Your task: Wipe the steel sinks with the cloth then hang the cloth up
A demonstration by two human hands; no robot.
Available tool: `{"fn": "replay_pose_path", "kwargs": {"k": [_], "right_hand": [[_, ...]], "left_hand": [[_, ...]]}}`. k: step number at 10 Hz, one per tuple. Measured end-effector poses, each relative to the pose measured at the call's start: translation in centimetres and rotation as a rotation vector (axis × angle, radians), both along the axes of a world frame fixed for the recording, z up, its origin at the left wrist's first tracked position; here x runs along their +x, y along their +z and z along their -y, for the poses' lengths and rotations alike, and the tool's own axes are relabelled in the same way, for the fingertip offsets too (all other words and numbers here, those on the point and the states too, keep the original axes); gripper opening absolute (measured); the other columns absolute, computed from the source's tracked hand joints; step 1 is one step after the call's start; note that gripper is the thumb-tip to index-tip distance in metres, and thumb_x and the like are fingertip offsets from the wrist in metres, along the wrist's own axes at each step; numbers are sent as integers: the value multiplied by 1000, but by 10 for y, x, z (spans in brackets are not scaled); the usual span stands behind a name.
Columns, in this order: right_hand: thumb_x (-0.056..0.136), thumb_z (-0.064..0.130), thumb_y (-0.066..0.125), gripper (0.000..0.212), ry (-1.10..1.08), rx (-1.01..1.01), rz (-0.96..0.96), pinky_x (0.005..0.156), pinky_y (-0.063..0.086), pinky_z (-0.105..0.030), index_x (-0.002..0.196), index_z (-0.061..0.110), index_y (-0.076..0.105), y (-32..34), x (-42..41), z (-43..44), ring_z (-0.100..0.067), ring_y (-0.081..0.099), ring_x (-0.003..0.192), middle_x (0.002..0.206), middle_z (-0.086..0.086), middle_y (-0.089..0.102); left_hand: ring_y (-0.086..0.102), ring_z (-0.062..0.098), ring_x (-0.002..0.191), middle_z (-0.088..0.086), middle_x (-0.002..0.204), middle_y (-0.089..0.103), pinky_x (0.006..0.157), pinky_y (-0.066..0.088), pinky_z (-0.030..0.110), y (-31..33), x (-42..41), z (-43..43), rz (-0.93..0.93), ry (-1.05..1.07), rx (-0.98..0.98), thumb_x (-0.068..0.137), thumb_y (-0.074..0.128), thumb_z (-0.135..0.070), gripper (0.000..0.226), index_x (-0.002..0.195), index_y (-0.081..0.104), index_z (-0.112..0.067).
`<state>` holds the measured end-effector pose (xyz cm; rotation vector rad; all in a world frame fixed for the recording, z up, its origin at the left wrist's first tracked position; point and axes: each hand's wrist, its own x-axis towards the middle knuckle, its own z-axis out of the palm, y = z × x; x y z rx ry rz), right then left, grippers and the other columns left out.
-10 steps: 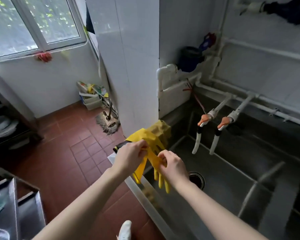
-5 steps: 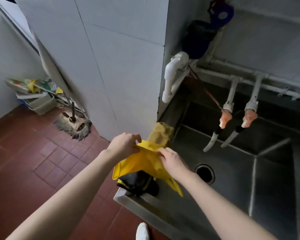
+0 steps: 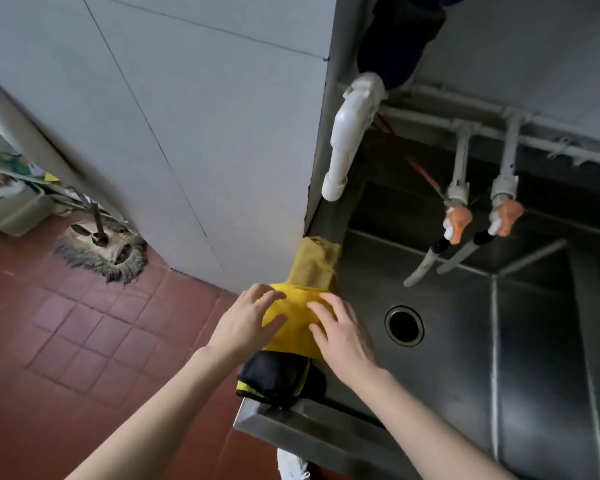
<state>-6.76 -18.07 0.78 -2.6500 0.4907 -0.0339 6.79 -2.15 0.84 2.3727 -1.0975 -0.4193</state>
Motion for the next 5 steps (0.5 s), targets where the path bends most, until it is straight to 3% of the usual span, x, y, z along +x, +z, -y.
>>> {"fn": "replay_pose_path", "kwargs": {"k": [1,2,4,5], "right_hand": [[95,34,50,54,37,92,-108,108,33,-38,146,28,33,-9,-14,-10,-22,31,135,155,4,24],[97,34,47,63,69,123,-178,113,20,-33,151,32,15,-15,-17,-13,-15,13,144,159,12,3],[97,35,46,58,62,148,-174,115,21,-41,150,30,22,2,-23,-5,-19,17,143,159,10,7],[98,36,44,52,17,154,-132,112,28,-39,147,29,27,20,-44,5,-20,25,139,158,11,12]], "left_hand": [[45,21,123,-3,140,40,96,48,39,-15,-17,-7,-15,-84,112,81,36,-66,63,135,42,-36],[39,26,131,2,149,30,98,48,43,-23,-23,-8,13,-97,192,80,37,-67,70,141,32,-34],[45,31,126,5,145,38,100,43,43,-14,-26,4,114,-83,265,81,63,-48,65,139,40,-29],[42,29,127,3,140,43,104,38,40,3,-30,18,117,-36,274,84,61,-47,59,137,43,-29]]}}
